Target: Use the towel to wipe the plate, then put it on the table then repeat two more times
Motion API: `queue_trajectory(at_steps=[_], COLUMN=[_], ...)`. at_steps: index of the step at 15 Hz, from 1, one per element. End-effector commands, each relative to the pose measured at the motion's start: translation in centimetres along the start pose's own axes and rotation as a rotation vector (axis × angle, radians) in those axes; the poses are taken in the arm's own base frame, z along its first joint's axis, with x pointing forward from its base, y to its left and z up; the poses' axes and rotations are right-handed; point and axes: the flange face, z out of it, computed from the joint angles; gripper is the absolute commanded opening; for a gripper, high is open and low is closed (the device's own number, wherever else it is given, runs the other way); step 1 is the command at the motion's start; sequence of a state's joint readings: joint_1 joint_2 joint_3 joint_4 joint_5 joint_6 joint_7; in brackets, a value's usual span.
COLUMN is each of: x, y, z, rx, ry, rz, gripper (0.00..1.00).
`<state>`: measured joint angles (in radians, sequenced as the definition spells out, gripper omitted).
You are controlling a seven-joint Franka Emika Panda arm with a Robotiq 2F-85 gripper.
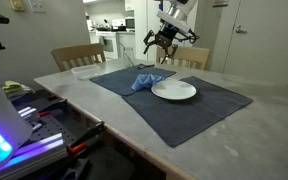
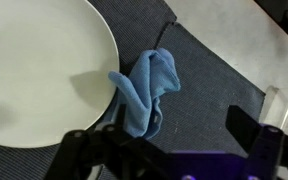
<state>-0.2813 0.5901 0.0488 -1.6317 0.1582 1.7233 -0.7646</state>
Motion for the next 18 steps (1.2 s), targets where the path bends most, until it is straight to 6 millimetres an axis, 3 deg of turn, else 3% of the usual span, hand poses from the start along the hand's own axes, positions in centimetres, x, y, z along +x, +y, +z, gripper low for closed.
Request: queue_trajectory(at_steps=[1,8,14,15,18], x=[0.0,-1.7,-5.6,-3.7,-4.8], y=[-0.5,-0.1,-0.4,0.4,0.1], z=[0.1,0.6,-0.2,0.0,-0.4], rx=[-0.036,-0.06,-0.02,-0.016,-0.019], ry=[0.022,0.047,-0.017,-0.001,-0.004], rz=[-0.058,-0.013,0.009,0.015,0.022], gripper=[1.0,1.0,1.0,1.0,1.0])
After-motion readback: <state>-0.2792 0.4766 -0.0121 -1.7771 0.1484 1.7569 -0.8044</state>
